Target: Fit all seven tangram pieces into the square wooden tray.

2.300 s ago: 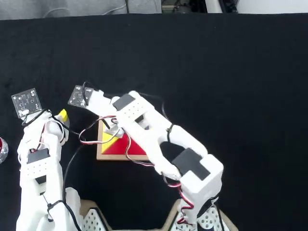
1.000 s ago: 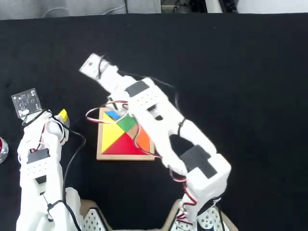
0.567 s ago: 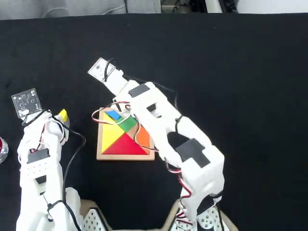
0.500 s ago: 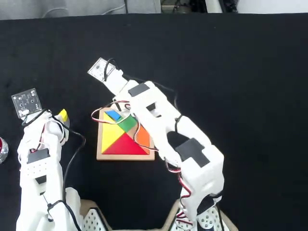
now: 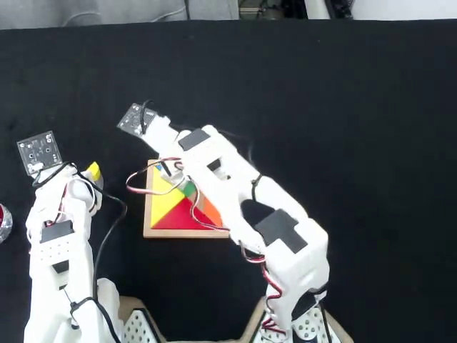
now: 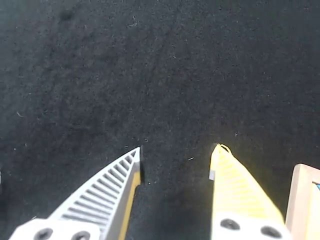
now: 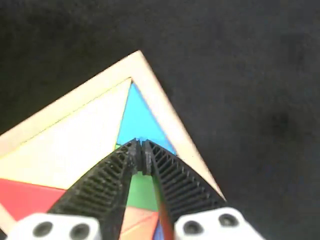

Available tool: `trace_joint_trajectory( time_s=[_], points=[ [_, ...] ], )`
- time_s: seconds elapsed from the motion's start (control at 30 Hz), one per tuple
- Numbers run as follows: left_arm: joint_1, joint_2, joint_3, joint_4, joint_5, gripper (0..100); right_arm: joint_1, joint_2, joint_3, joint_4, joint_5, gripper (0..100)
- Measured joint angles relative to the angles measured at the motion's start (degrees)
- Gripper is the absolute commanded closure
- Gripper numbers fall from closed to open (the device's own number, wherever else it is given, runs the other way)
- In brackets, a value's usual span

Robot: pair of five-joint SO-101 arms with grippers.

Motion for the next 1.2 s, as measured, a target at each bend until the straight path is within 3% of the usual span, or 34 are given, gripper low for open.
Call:
trace_joint_trajectory(
  time_s=[0.27,0.63,0.77,0.87,1.1,1.2],
  points=[
    [0.44,0.00,0.00,0.00,0.00,77,9.76,-27.69,12.40,-1.41,-4.66,98.7],
    [5.01,0.00,0.00,0.00,0.00,77,24.18,-76.66,37.36,-1.76,-5.10,98.7],
    [7.38,-0.70,-0.97,0.44,-1.05,77,29.98,-91.52,39.47,1.93,-5.10,98.7],
    [7.91,-4.40,-6.77,7.03,-4.84,77,31.30,-100.92,37.10,8.53,-5.10,98.7],
    [12.75,-24.62,-27.87,40.44,-7.03,77,31.38,-111.12,25.23,19.78,-5.27,98.7],
    [15.91,-36.22,-29.89,48.97,-7.21,77,31.47,-111.38,23.91,23.03,-5.27,98.7]
  ],
)
